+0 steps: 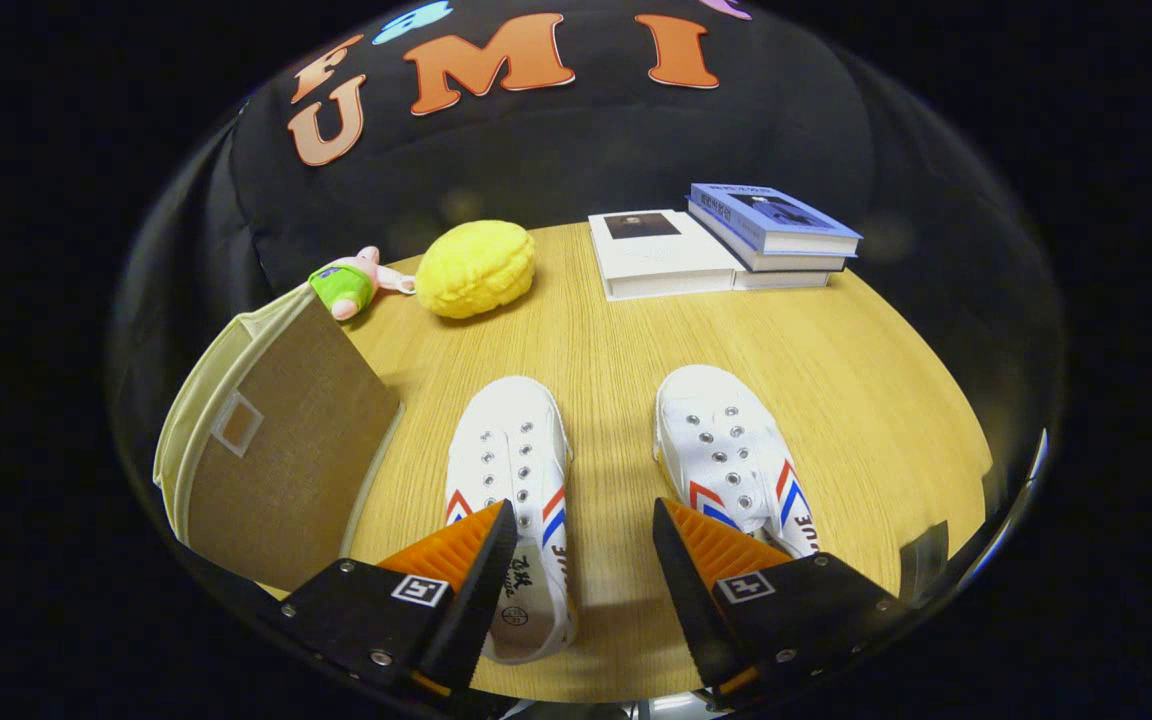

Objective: Open the storage box then place both shoes into the box .Put the left shoe in first, then the right shoe, with the right side of both shoes facing outward in a uniform manner.

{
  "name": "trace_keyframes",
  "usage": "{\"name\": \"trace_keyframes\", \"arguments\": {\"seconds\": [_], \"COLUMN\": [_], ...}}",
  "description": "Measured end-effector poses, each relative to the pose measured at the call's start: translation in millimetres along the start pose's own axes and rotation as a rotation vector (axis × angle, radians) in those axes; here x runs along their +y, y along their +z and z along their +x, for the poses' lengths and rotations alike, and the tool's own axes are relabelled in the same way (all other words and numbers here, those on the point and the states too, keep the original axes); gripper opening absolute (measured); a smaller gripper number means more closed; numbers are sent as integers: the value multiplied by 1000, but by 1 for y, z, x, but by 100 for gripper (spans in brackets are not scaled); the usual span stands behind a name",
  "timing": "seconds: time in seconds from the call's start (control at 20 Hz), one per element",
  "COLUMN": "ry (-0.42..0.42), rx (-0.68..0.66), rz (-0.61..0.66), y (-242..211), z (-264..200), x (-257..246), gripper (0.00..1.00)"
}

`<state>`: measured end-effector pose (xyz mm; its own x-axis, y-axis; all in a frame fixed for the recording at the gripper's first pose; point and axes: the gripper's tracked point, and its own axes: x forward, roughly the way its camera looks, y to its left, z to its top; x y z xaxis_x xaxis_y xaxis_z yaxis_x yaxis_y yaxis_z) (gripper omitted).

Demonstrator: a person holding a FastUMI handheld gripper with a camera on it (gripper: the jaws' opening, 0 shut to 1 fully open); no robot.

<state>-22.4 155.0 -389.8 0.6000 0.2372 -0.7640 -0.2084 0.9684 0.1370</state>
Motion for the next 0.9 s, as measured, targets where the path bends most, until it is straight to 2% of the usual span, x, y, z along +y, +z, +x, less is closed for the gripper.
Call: {"name": "trace_keyframes", "arguments": {"seconds": [0.35,0.65,0.75,0.8,0.9], "ry": [71,149,176,173,163], "rx": [86,144,122,107,100], "rz": [5,147,155,140,166], "y": [-30,-37,-34,-34,-32], "z": [21,22,19,22,20], "x": [10,18,27,26,26], "gripper": [65,52,36,15,8]}}
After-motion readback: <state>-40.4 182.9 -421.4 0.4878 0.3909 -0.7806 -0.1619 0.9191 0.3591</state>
